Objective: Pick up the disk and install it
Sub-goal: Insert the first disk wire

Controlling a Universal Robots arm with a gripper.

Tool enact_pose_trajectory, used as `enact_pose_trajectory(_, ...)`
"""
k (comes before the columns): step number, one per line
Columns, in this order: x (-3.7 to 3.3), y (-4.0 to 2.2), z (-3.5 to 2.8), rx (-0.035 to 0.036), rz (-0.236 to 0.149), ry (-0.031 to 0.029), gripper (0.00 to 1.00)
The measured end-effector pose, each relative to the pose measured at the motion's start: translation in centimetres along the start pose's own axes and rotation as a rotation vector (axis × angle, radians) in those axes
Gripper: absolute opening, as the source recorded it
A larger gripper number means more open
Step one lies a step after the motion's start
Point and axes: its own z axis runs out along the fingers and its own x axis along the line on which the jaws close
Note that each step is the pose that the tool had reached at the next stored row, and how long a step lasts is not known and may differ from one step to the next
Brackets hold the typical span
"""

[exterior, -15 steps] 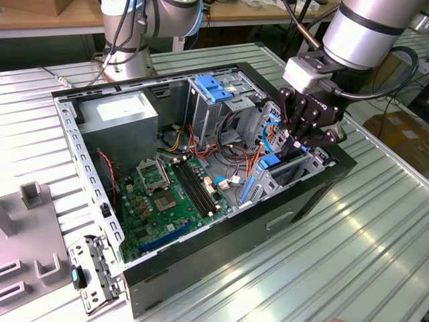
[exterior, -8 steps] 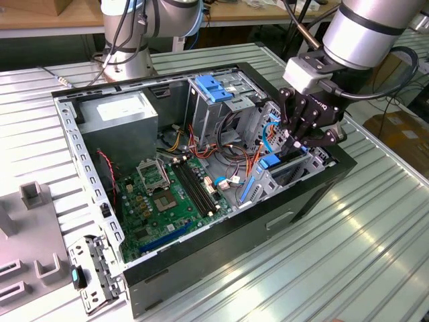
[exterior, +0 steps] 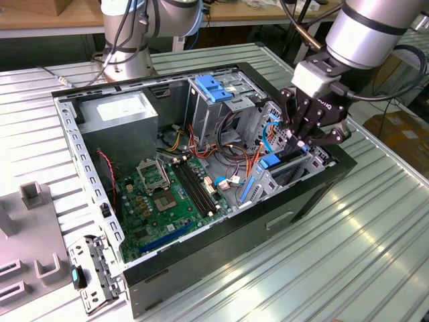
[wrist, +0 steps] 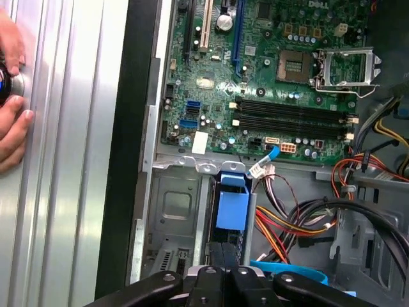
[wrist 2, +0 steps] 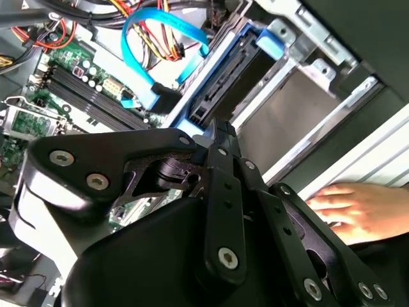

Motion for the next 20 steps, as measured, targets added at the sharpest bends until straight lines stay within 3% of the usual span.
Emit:
enact_pose_trajectory(3, 0.07, -0.62, -0.13, 0.0, -0.001, 0.0001, 0.11)
enact_pose_trajectory(9, 0.12, -1.49, -1.13, 0.0, -0.002, 0.0001, 0.11)
enact_pose_trajectory(13, 0.0, -1.57, -1.13, 0.0, -0.029, 0.0005, 0.11)
enact_pose_trajectory(17, 0.04, -2.01, -1.13, 0.0004, -0.094, 0.001, 0.11)
enact_pose_trajectory(20, 0.0, -2.42, -1.12, 0.0005, -0.107, 0.0009, 0.11)
